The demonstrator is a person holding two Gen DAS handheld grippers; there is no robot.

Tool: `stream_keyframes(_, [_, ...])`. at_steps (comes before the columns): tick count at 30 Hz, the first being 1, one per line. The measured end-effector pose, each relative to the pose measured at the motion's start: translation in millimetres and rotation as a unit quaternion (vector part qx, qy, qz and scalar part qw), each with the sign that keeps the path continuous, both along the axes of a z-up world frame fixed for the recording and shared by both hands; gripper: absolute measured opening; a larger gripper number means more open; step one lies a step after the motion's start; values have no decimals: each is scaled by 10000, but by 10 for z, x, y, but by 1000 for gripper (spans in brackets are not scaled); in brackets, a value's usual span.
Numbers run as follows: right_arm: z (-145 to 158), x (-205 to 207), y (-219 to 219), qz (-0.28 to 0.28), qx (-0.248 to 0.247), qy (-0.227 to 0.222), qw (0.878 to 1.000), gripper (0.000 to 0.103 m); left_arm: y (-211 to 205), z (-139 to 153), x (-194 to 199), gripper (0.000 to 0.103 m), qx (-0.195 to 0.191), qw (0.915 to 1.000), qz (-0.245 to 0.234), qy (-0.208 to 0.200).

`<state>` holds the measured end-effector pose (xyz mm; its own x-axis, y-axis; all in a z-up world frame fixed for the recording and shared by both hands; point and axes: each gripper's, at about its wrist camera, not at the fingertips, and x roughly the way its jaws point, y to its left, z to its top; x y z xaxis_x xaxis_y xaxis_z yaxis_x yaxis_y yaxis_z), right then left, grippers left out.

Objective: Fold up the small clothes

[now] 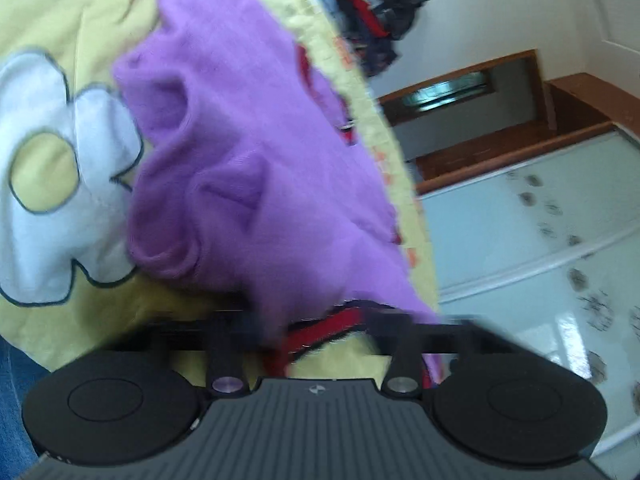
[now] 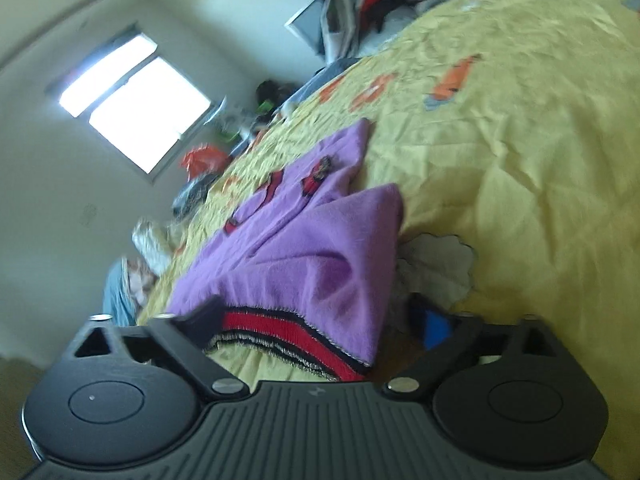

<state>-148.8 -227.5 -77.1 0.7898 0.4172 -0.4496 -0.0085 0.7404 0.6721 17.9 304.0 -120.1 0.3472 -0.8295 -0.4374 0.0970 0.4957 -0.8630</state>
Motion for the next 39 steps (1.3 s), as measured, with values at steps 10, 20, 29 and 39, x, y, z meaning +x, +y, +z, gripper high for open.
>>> stream_keyframes(10, [-22,86,-46,78,77,56,9999,90,-2,-117,-81,4,21,9999,103,-12])
stream_keyframes(20, [126,-74,-14,153,527,-317,9980,4,85,108,-292,3,-22,9982,14,-606])
stream_keyframes(29, [612,-527,144,540,950,-1155,9873,4,367,522,-818,3,-139,9921,65,-1247])
stream_keyframes(39, [554,-1172,237,515,1229,-1023,9858,4,652,584,-1422,3,-171,9937,-76,-1101])
